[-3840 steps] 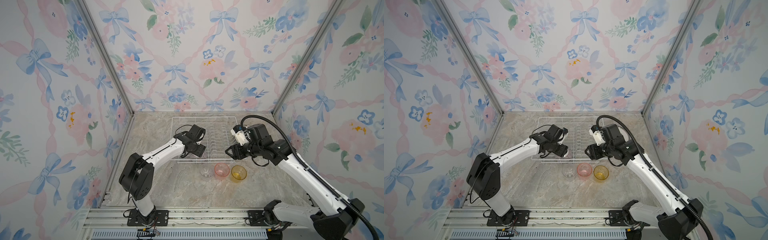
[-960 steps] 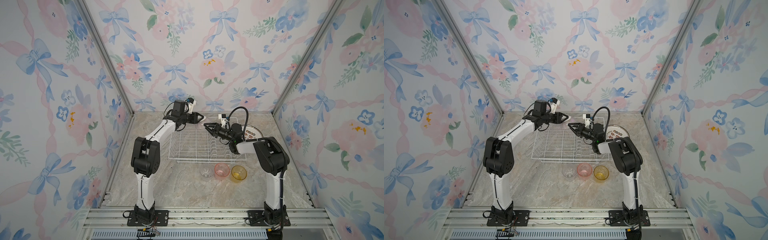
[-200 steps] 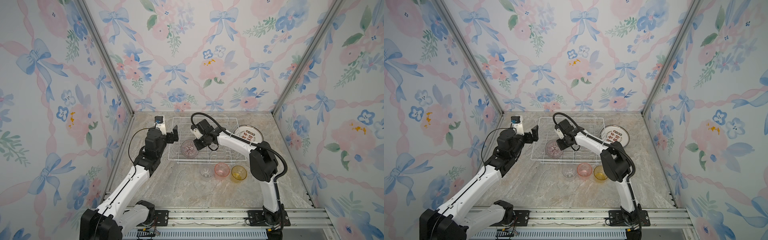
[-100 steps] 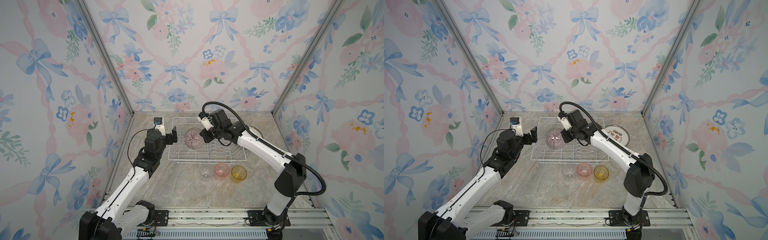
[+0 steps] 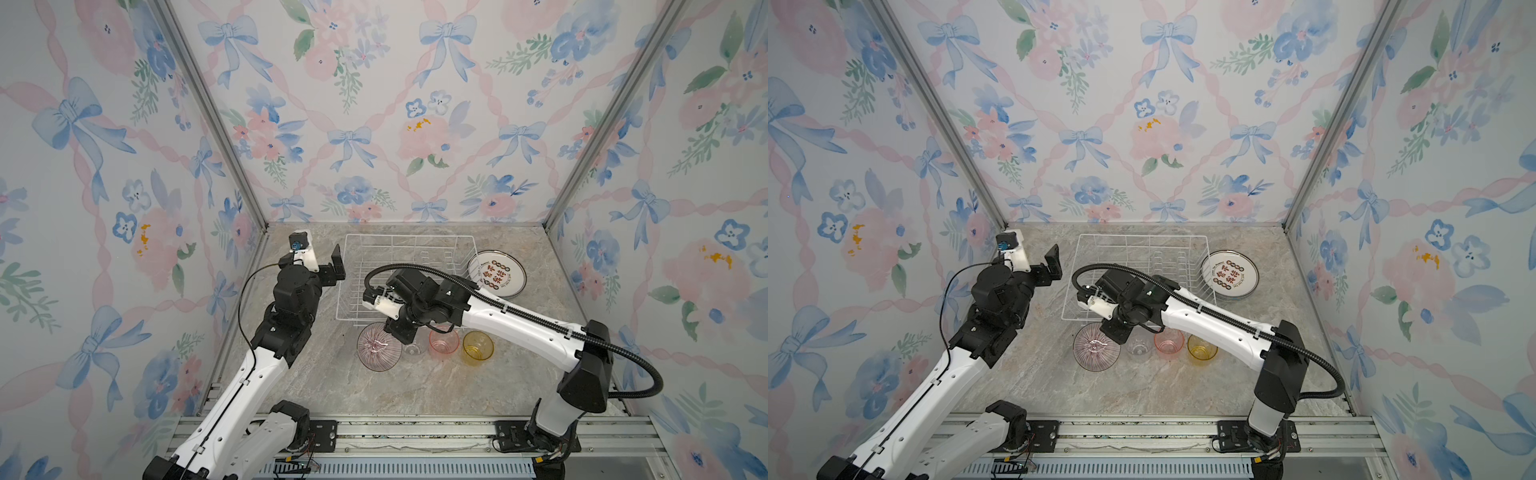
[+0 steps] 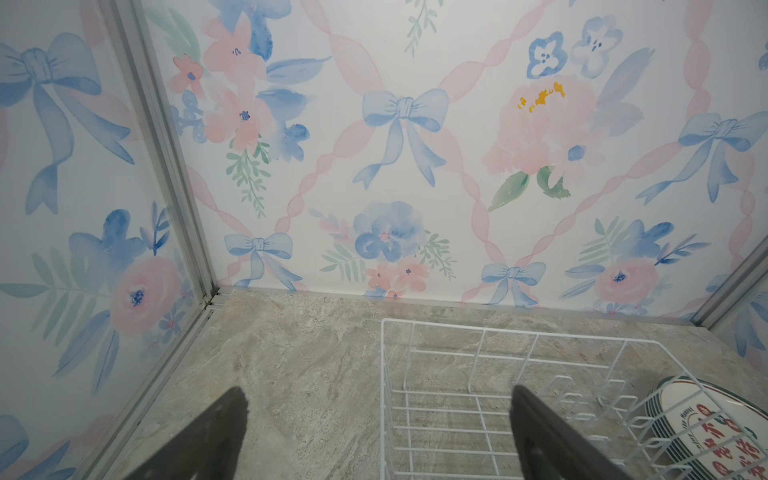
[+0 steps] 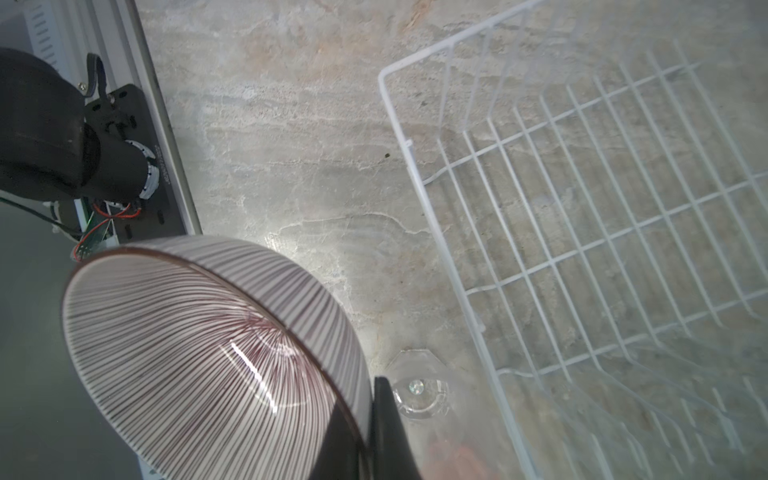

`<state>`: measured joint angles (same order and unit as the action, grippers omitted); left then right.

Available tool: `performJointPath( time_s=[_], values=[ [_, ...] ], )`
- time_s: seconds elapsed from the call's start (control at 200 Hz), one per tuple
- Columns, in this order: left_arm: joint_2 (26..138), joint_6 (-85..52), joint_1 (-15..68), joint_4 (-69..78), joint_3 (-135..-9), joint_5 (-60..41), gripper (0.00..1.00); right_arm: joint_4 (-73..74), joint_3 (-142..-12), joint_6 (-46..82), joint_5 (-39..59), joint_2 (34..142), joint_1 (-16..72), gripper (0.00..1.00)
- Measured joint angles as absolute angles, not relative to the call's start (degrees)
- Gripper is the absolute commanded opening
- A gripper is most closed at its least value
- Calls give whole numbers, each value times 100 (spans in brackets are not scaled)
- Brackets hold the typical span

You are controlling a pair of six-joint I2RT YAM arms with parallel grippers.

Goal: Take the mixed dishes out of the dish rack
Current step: 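Carry the striped bowl toward the table with the right gripper while the left arm retracts, then lower the striped bowl beside the clear glass and open the right gripper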

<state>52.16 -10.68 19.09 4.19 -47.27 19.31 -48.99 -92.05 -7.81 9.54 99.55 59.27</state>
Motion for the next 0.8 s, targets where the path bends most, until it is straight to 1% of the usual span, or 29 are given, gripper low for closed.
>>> performJointPath(
  time_s=[0.29, 0.555, 0.8],
  values=[
    [5190, -1068, 1909, 305, -4737, 1931, 98, -5210, -9376, -864, 1155, 11069, 6158, 0],
    [5181, -1050, 1909, 298, -4737, 1929, 98, -5236, -9690, -862, 1035, 11572, 6163, 0],
    [5190, -1048, 1909, 292, -4737, 1927, 98, -5242, -10068, -836, 681, 12057, 6154, 0]
  ],
)
